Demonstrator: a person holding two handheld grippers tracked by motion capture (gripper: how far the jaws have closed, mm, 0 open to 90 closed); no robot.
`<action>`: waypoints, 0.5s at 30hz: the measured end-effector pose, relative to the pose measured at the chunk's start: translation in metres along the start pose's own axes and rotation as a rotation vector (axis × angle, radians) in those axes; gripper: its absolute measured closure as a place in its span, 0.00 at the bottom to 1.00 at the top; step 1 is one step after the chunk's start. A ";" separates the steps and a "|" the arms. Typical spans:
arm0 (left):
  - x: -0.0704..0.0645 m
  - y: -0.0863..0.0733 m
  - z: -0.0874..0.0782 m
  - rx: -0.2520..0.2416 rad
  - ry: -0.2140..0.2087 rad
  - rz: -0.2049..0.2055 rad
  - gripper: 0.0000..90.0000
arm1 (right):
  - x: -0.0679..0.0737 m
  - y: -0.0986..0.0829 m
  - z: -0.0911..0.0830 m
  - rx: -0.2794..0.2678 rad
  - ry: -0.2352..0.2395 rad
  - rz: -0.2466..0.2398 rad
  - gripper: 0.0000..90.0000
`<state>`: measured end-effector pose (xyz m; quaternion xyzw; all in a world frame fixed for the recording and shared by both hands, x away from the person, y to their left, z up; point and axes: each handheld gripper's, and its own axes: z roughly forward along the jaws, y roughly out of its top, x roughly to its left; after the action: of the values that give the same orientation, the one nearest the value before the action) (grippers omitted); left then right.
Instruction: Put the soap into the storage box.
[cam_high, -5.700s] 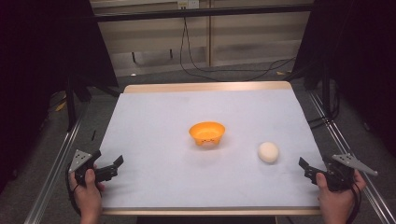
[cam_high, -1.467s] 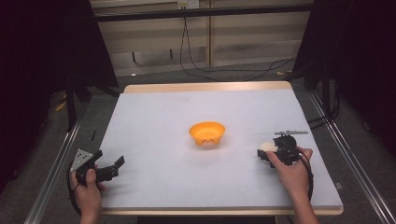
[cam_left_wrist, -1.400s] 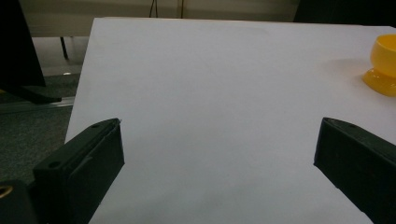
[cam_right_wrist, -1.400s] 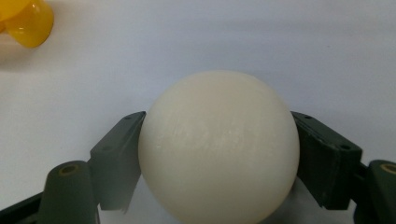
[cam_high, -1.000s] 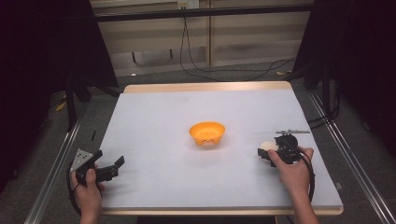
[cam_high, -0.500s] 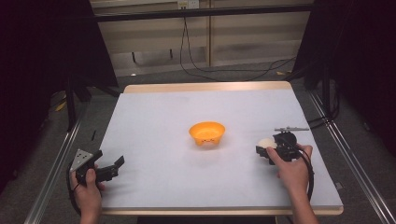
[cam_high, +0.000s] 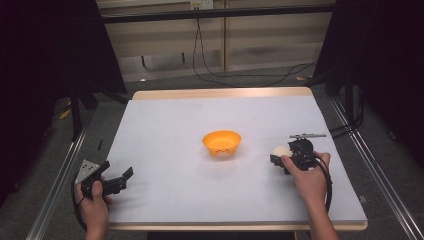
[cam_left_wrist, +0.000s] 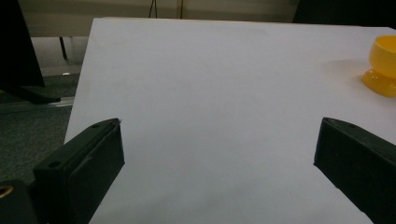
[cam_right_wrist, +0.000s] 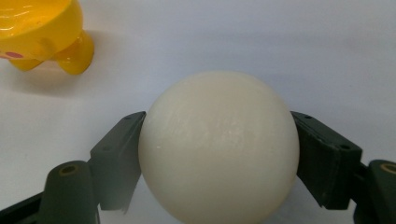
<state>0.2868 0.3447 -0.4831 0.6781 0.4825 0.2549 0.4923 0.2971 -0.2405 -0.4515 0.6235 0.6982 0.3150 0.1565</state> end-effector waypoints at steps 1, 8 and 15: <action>0.000 0.000 0.000 0.000 0.000 -0.001 0.02 | 0.001 0.001 0.000 -0.001 0.004 -0.001 0.26; 0.001 0.000 0.000 -0.002 -0.004 -0.004 0.02 | 0.009 0.007 0.001 -0.004 0.012 -0.006 0.26; 0.001 0.000 0.000 0.000 -0.005 -0.004 0.02 | 0.018 0.016 0.002 -0.007 0.026 -0.016 0.26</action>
<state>0.2870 0.3453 -0.4832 0.6776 0.4827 0.2521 0.4943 0.3074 -0.2225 -0.4393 0.6132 0.7039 0.3246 0.1520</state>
